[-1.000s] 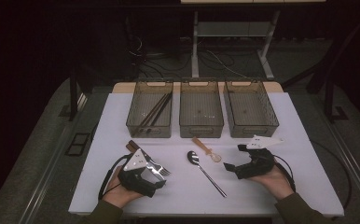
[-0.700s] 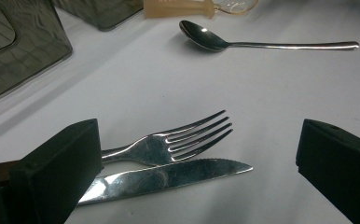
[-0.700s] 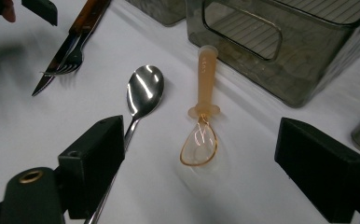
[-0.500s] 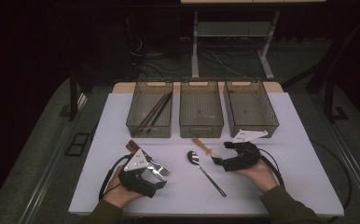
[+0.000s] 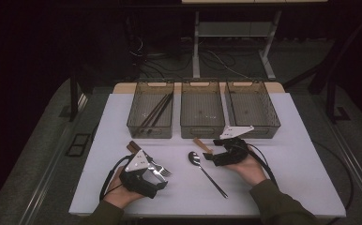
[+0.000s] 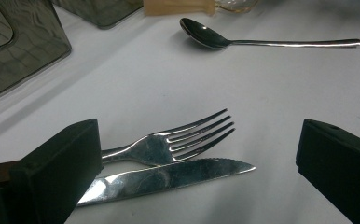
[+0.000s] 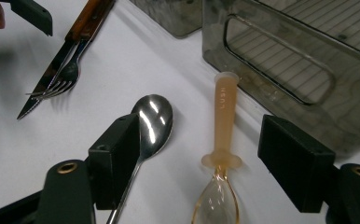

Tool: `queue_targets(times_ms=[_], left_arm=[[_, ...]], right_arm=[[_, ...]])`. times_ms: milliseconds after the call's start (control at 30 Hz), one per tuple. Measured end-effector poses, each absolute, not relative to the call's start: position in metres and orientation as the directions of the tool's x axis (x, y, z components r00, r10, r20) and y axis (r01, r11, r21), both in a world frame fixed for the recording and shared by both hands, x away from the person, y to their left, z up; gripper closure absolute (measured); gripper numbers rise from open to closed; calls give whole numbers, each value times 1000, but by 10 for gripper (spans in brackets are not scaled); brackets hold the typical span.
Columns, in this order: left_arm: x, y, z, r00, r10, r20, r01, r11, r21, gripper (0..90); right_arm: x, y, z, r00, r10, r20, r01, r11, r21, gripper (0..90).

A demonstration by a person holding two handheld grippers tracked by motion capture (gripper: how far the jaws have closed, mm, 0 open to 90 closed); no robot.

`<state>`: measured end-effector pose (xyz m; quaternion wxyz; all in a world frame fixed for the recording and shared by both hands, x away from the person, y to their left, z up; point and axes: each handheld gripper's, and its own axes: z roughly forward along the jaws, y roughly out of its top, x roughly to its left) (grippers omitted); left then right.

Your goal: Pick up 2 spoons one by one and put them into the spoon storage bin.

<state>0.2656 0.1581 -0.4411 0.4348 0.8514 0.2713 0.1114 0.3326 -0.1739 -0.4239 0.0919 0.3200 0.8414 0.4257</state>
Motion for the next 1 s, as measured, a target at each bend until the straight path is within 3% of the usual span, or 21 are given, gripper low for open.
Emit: queue_targets(times_ms=[267, 1000], left_arm=[[266, 158, -442, 828, 559, -48, 365, -471, 804, 0], [265, 159, -441, 825, 563, -50, 367, -466, 805, 0]], right_arm=[[341, -160, -429, -788, 603, 123, 464, 450, 763, 323], [375, -137, -442, -759, 648, 63, 492, 508, 707, 585]])
